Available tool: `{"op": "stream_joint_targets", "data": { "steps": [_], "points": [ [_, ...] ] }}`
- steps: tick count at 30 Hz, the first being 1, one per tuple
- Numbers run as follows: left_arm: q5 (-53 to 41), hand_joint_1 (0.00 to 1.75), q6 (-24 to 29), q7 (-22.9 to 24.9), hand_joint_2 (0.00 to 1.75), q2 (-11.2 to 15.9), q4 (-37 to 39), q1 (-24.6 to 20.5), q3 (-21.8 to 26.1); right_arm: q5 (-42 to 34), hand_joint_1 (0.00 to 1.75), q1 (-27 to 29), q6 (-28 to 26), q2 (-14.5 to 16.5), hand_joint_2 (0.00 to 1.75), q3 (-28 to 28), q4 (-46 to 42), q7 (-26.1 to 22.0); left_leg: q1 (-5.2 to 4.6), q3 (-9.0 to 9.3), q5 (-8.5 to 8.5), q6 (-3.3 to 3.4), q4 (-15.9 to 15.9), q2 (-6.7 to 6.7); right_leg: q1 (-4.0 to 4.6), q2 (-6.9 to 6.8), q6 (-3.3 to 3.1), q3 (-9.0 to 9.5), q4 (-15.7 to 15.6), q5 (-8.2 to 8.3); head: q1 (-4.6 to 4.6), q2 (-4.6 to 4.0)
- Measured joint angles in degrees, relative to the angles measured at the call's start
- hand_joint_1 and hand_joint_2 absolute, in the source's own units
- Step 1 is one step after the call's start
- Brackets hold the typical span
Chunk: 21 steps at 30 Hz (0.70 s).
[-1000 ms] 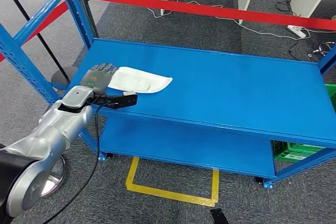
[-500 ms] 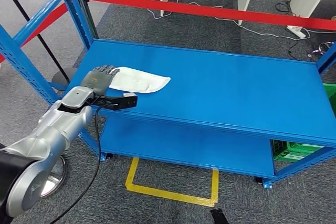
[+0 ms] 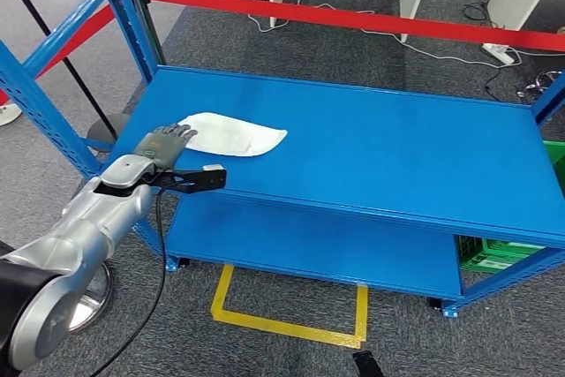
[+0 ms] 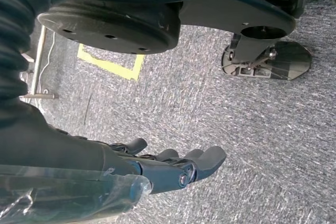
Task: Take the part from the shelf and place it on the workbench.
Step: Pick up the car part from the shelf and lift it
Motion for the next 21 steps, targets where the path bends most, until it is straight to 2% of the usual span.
{"op": "stream_joint_targets", "data": {
  "steps": [5, 7, 11, 21],
  "points": [
    [0.6, 0.0, -0.2, 0.9, 1.75, 1.1, 0.1, 1.9, 0.3, 0.2, 0.0, 0.0, 0.0, 0.0, 1.75, 0.0, 0.0, 0.1, 0.01, 0.0, 0.0, 0.0, 0.0, 0.0, 0.0, 0.01, -0.01, -0.01, 0.0, -0.01, -0.01, 0.0],
    [0.7, 0.05, -0.2, 1.0, 1.75, 1.6, 0.2, 2.4, 0.4, 0.3, 0.0, 0.0, 0.0, 0.0, 1.75, 0.0, 0.0, 0.1, 0.01, 0.0, 0.0, 0.0, 0.0, 0.01, 0.0, 0.0, -0.01, -0.01, 0.0, -0.01, -0.01, 0.0],
    [1.0, 1.72, -0.2, 1.0, 1.75, 2.1, 0.2, 3.0, 0.9, 0.4, 0.0, 0.0, 0.0, 0.0, 1.75, 0.0, 0.0, 0.1, 0.01, 0.0, 0.0, 0.0, 0.0, 0.01, 0.0, 0.0, -0.02, -0.01, 0.0, -0.01, 0.0, 0.0],
    [1.2, 1.75, -0.1, 1.4, 1.75, 2.6, 0.2, 3.5, 1.5, 0.6, 0.0, 0.1, 0.1, 0.0, 1.75, 0.0, 0.0, 0.1, 0.01, 0.09, 0.03, 0.04, 0.0, -0.02, 0.0, -0.14, -0.02, -0.01, 0.0, -0.04, 0.0, 0.0]
  ]
}}
